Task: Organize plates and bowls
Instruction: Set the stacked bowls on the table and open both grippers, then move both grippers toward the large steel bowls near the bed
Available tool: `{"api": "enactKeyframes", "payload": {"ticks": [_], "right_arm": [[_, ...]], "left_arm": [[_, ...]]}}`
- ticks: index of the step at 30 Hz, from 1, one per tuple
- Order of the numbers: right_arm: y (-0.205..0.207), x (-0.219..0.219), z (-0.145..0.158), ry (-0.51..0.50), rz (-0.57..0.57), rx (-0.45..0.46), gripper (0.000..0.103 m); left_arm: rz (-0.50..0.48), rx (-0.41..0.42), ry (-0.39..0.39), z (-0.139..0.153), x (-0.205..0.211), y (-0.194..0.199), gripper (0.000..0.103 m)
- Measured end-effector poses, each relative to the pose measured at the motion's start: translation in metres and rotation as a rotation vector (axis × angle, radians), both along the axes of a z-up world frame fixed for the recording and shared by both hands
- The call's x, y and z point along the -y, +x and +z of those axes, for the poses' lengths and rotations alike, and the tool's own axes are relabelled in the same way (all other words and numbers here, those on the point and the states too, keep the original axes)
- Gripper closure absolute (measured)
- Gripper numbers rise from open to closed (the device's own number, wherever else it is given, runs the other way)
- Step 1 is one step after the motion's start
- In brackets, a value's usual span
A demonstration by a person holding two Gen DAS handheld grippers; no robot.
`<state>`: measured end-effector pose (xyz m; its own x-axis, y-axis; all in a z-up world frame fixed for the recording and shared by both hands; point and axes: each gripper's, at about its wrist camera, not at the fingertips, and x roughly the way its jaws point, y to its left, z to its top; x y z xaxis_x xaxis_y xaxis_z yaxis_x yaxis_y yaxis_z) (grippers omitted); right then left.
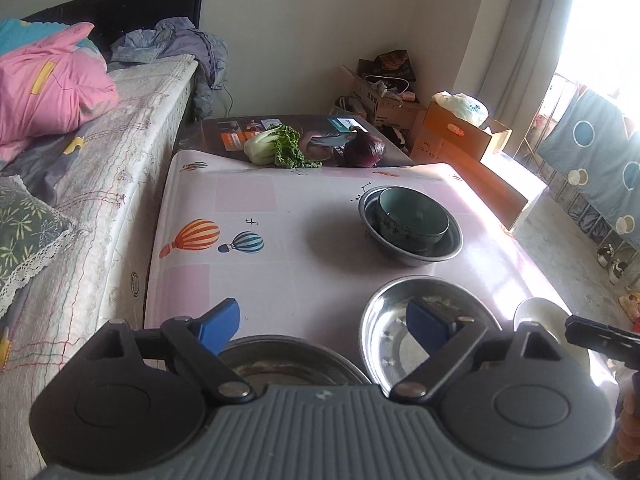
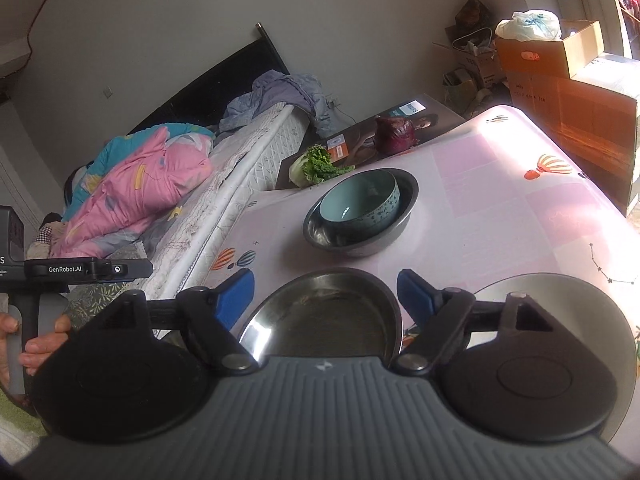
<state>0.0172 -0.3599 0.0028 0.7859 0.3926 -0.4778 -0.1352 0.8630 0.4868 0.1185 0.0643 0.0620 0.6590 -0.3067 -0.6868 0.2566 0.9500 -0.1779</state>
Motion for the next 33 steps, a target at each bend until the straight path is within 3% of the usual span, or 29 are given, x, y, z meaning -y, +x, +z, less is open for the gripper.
{"api": "enactKeyframes", "payload": {"ticks": [3,8,13,20,24,33], "right_arm": [[-0.032,-0.022,-0.014,0.002,0.044,-0.004,0.023],[-0.058,-0.055,-0.031,0.035,0.106,-0.033,0.023],[-0.059,-0.093,-0.041,0.059,0.184,-0.063,0.023],[-0.032,-0.143,-0.056,0.042,0.242,-0.125,0.024],[-0.013,-0.159,-0.066,0.043,0.242,-0.158,0.031],[0.015,-0.184,-0.091,0.002,0.201,-0.228,0.059]], "left_arm": [[0.031,0.025,-0.018,-0.011,-0.016,-0.033,0.01],[0.074,0.074,0.065,-0.026,-0.024,-0.073,0.01],[0.121,0.132,0.16,-0.04,-0.029,-0.094,0.008],[0.169,0.085,0.207,-0.071,-0.042,-0.086,0.009],[0.19,0.075,0.246,-0.083,-0.046,-0.078,0.011],[0.216,0.013,0.248,-0.109,-0.055,-0.055,0.039]]}}
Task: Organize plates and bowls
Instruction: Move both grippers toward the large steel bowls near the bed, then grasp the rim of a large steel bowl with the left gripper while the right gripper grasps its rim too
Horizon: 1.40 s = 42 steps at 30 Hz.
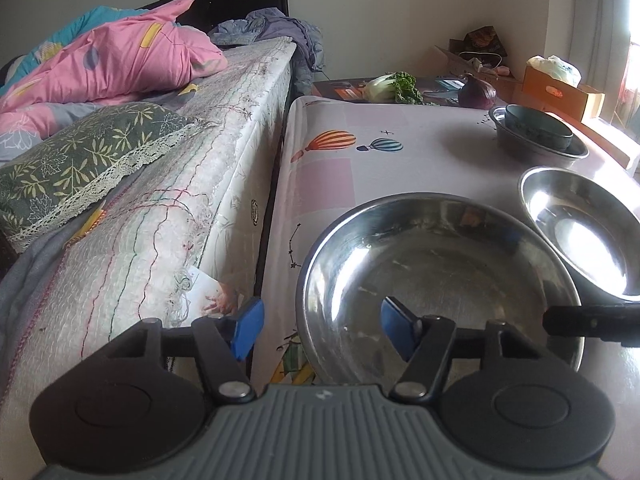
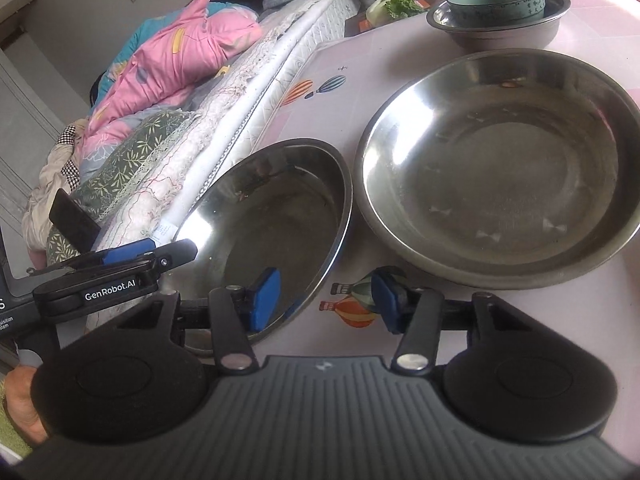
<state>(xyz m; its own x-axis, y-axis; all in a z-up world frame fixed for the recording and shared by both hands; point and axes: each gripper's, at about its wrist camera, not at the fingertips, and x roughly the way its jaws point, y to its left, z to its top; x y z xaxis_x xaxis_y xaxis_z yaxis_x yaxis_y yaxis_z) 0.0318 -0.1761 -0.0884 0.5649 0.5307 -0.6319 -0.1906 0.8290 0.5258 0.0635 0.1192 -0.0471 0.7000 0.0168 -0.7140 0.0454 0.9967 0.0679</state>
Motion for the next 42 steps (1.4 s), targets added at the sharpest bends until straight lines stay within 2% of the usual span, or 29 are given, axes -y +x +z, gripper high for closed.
{"api": "enactKeyframes", "payload": {"ticks": [3,5,7,10,25,33,38,42], "right_arm": [[0.005,-0.005,-0.001,-0.023,-0.005,0.006,0.068],[0.008,-0.006,-0.002,-0.021,0.002,0.0,0.075],[0.008,-0.007,-0.003,-0.02,0.013,-0.003,0.082],[0.007,-0.009,-0.001,-0.033,0.028,0.008,0.088],[-0.03,0.011,0.002,-0.063,0.102,-0.002,0.088],[-0.065,0.029,0.003,-0.065,0.123,-0.017,0.087],[-0.075,0.037,0.003,-0.046,0.1,-0.019,0.085],[-0.076,0.037,0.005,-0.05,0.072,0.004,0.085]], "left_arm": [[0.0,-0.03,-0.019,-0.007,-0.002,0.004,0.05],[0.001,-0.056,-0.031,-0.011,-0.002,0.005,0.065],[0.002,-0.068,-0.041,-0.012,-0.002,0.004,0.067],[-0.011,-0.073,-0.045,-0.011,-0.001,0.0,0.067],[-0.152,-0.18,-0.052,-0.001,0.011,-0.048,0.067],[-0.24,-0.228,-0.093,-0.002,0.019,-0.077,0.061],[-0.25,-0.2,-0.086,0.001,0.024,-0.076,0.041],[-0.245,-0.19,-0.059,-0.002,0.031,-0.066,0.04]]}}
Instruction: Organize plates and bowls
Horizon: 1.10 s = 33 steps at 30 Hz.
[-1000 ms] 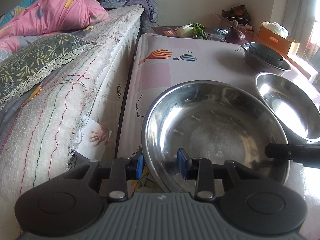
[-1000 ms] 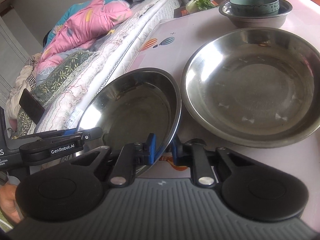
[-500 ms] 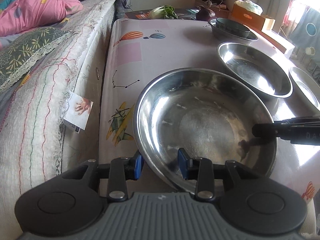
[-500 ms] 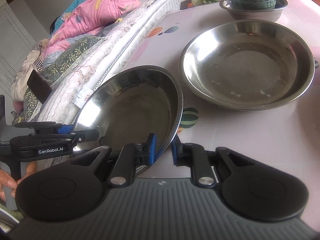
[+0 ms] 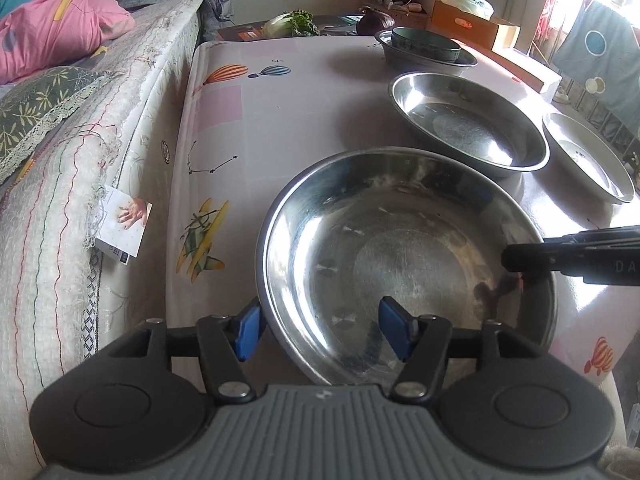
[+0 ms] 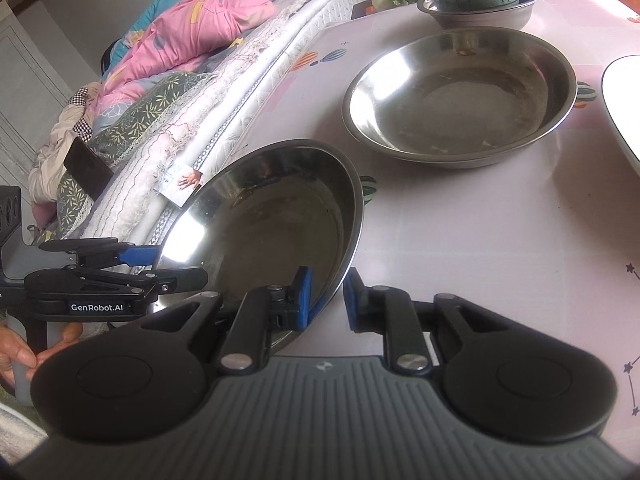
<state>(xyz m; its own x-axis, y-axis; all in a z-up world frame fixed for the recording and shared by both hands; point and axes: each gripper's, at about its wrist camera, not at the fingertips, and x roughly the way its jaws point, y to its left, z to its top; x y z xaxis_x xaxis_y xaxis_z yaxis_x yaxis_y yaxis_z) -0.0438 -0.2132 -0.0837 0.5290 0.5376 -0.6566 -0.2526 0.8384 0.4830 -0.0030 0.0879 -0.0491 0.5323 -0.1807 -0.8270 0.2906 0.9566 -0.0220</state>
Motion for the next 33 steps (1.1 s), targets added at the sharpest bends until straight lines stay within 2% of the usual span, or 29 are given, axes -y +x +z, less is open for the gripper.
{"api": "enactKeyframes", "payload": {"ticks": [10,22,33], "right_arm": [[0.009,0.0,-0.008,0.025,-0.064,-0.007,0.084],[0.008,0.007,-0.008,0.017,-0.096,-0.004,0.08],[0.004,0.008,-0.008,-0.022,-0.11,0.019,0.08]], "left_arm": [[0.023,0.004,-0.012,-0.007,0.004,0.013,0.039],[-0.026,-0.029,-0.058,-0.005,0.015,-0.007,0.037],[-0.042,0.006,-0.013,-0.009,0.022,-0.003,0.037]]}}
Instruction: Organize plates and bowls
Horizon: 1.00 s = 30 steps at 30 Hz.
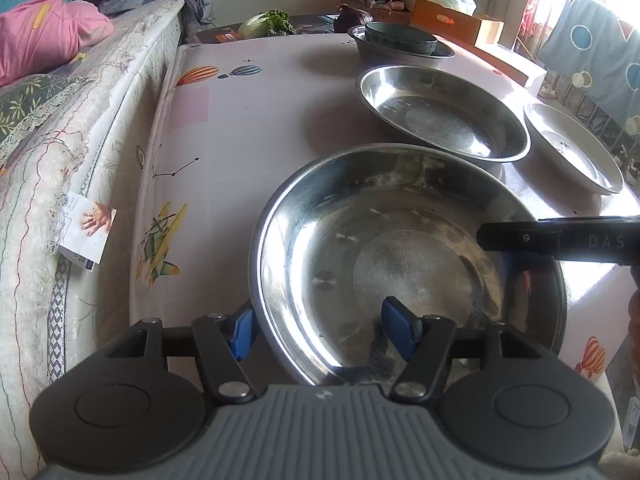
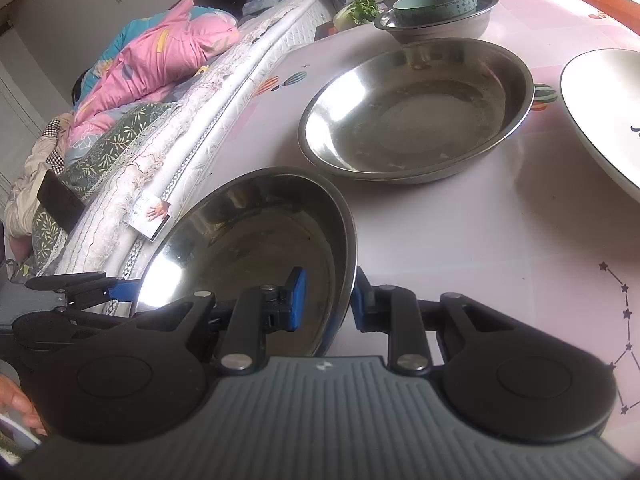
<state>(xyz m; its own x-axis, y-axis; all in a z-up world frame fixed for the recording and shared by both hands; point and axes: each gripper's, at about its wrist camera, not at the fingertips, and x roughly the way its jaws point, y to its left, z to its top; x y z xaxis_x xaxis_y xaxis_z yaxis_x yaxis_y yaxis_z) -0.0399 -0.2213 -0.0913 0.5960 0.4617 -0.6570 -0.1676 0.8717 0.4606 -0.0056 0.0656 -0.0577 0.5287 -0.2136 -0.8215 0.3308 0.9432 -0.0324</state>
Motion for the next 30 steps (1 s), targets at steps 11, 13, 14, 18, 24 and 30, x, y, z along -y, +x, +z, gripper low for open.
{"api": "enactKeyframes", "payload": {"ticks": [11,13,14,18,24,30], "right_arm": [[-0.0003,-0.0015,-0.0002,-0.006,-0.006,0.005,0.08],[-0.0007,-0.0016,-0.0001,-0.006,-0.006,0.005,0.079],[-0.0008,-0.0016,-0.0001,-0.007,-0.006,0.005,0.079],[-0.0005,-0.0023,-0.0001,-0.008,-0.006,0.006,0.077],[-0.0005,-0.0024,0.0,-0.009,-0.005,0.007,0.077],[-0.0007,-0.0024,0.0,-0.009,-0.005,0.007,0.076]], "left_arm": [[0.007,0.013,0.015,-0.0028,0.0058,0.0051,0.032],[0.011,0.011,0.011,-0.0026,0.0056,0.006,0.032],[0.012,0.01,0.009,-0.0026,0.0055,0.0063,0.032],[0.015,0.009,0.008,-0.0029,0.0053,0.0072,0.032],[0.019,0.008,0.007,-0.0029,0.0058,0.0072,0.032],[0.024,0.007,0.007,-0.0031,0.0059,0.007,0.032]]}}
